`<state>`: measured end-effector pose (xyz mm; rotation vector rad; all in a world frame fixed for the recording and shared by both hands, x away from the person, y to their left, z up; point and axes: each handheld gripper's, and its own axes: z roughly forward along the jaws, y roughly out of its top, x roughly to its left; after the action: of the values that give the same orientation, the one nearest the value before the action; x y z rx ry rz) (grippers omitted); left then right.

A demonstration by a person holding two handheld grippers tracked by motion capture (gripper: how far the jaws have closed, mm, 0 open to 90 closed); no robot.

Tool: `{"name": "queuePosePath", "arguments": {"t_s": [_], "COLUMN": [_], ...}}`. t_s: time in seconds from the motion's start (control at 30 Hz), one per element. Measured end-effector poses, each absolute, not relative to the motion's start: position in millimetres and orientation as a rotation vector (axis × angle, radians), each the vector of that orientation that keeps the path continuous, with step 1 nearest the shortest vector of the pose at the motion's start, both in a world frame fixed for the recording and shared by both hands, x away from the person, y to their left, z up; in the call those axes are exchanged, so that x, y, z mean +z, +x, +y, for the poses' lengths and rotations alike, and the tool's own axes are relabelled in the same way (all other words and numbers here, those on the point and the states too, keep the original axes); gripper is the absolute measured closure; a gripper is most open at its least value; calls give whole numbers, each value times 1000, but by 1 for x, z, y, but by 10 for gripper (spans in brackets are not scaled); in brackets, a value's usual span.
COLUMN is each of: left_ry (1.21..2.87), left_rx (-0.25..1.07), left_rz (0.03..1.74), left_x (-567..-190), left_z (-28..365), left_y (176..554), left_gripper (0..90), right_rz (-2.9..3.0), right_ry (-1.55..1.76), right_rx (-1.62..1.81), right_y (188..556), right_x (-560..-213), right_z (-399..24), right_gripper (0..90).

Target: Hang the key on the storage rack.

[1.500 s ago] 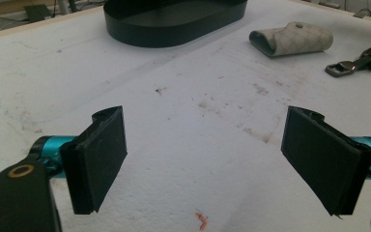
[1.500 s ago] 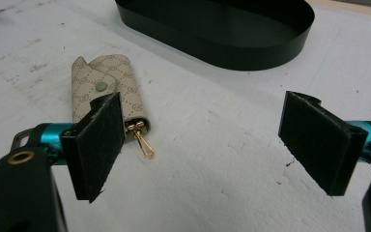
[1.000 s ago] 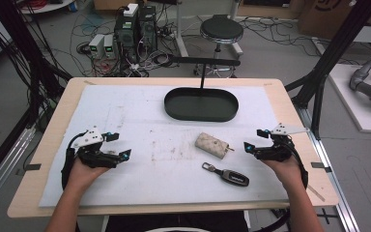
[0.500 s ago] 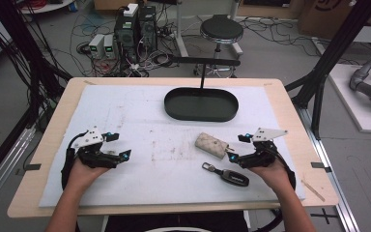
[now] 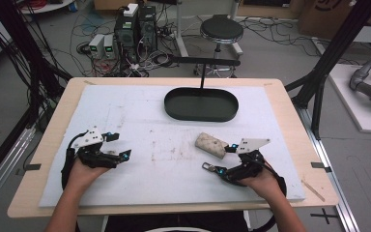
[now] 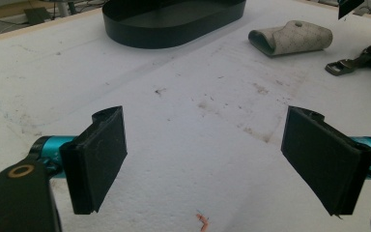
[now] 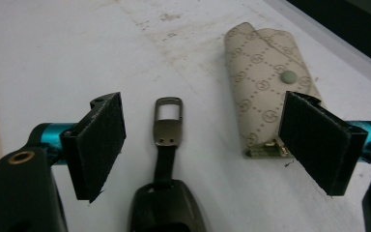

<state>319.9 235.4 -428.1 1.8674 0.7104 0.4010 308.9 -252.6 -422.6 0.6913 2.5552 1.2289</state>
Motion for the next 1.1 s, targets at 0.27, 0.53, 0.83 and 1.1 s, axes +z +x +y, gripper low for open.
{"name": "queuePosePath", "arguments": {"t_s": [0.27,0.53,0.83,1.1], "left_ry": [1871,1876,1880,1880], "left_rx": [404,406,410,412], "left_rz": [712,714,710,710], "left_x": [-428,-429,-429,-429], "left_z": [235,234,233,233], "left_y": [320,320,320,320], "left_gripper": [162,162,162,162], "right_rz": [2635,2734,2742,2723], "right_ry": [646,639,621,626], "right_rx": [1171,1024,968,963], "right_y": [302,303,300,298], "right_x": [-431,-440,-440,-439], "right_z": [-240,-235,-237,-235], "right_gripper": [224,350,602,821]}}
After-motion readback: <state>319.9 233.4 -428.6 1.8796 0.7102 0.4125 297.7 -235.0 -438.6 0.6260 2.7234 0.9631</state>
